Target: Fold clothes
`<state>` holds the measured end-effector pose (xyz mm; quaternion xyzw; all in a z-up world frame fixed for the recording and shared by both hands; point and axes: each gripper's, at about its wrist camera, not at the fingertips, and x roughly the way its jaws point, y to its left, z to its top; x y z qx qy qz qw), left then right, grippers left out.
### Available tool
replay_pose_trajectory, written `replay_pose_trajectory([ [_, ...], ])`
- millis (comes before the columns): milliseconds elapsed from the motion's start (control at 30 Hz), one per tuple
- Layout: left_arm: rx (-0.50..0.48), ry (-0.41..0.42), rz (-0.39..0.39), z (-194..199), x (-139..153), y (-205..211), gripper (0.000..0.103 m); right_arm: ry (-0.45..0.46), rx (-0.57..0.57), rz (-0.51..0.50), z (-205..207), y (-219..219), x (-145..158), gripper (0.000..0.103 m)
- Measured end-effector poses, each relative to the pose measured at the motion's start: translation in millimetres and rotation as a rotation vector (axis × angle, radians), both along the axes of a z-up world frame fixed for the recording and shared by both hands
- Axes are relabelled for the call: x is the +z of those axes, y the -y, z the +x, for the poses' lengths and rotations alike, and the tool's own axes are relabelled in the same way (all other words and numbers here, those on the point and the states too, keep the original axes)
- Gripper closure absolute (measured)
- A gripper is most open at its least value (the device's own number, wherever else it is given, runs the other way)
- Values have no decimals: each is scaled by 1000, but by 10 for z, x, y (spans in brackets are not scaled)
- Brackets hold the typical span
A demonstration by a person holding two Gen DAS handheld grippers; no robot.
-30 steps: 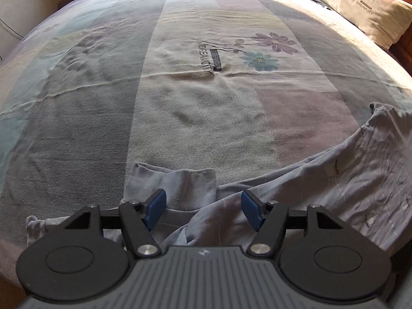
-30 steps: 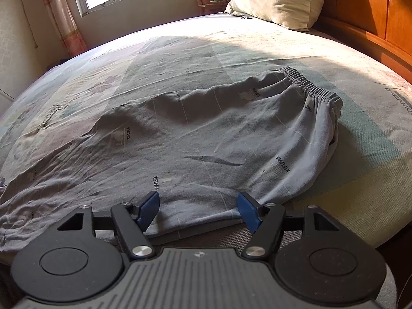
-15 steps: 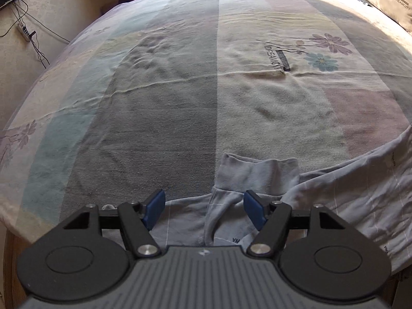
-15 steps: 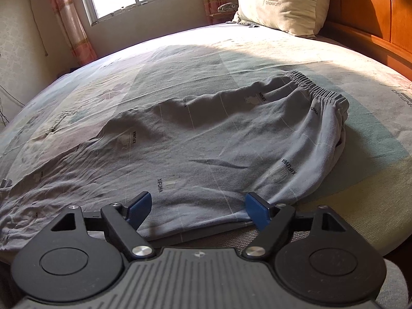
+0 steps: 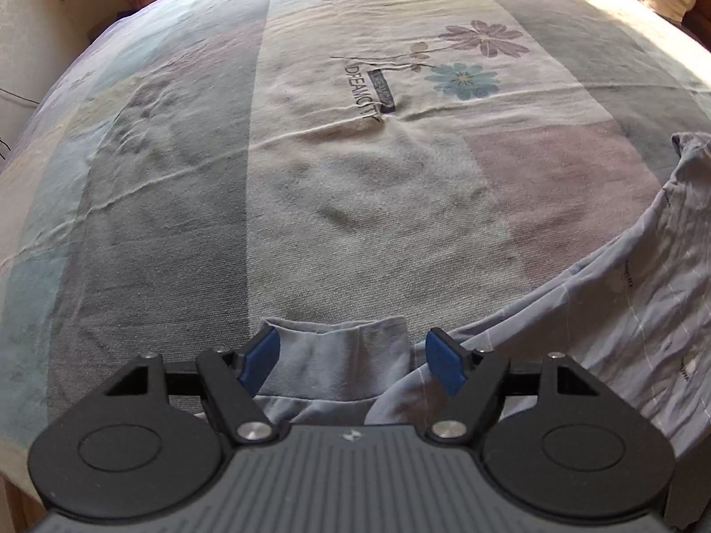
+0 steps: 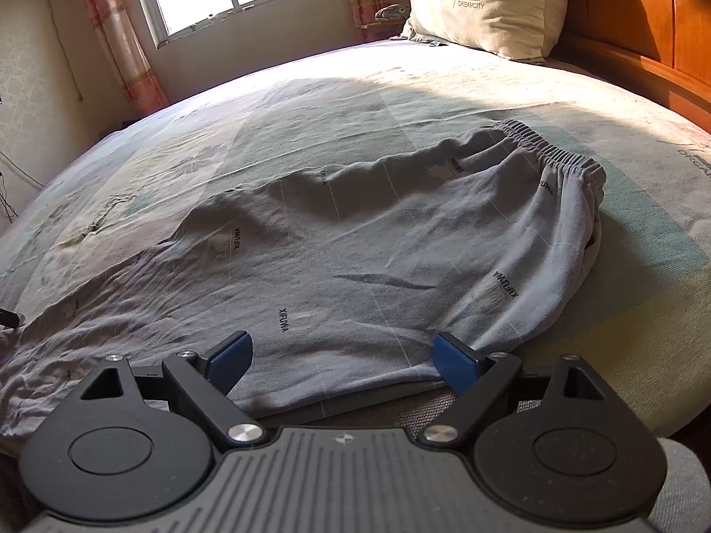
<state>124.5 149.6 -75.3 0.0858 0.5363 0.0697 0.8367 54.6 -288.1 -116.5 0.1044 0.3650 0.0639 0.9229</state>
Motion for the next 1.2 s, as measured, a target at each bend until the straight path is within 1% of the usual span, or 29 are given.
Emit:
replay_pose_trajectory([
  [33,5,-8,9,9,-31,-33,27,-1,0,-1,0,-1,2,11],
  [100,32,-2,-21,-31,-13,-150,26,-2,0,-4,-1,-8,2,11],
  [267,84,-15,57,-276,61,-447,26,-4,-1,-12,-5,-27,2,9],
  [300,95,-15,60,-344,78,-521,26,-4,-1,-13,-6,-31,2,8],
  [467,188,6,23,-716,209,-905,26,-6,-1,-21,-10,-50,2,8],
  [567,235,14,20,-894,263,-1065,26,-9,-3,-24,-12,-59,8,8],
  [667,256,29,-1,-1027,317,-1145,26,-19,-8,-23,-13,-67,25,8],
  [767,262,49,-40,-1124,358,-1166,26,-24,-11,-19,-23,-81,57,8],
  [867,285,83,-152,-1226,382,-1231,26,-20,0,-12,-45,-106,110,8],
  [1000,350,140,-299,-1399,423,-1346,26,-6,17,-19,-73,-152,190,8],
  [1133,407,217,-532,-1627,464,-1483,20,-1,21,-16,-85,-179,236,8],
  [1200,430,250,-624,-1728,466,-1536,20,-1,26,-10,-81,-202,244,8],
])
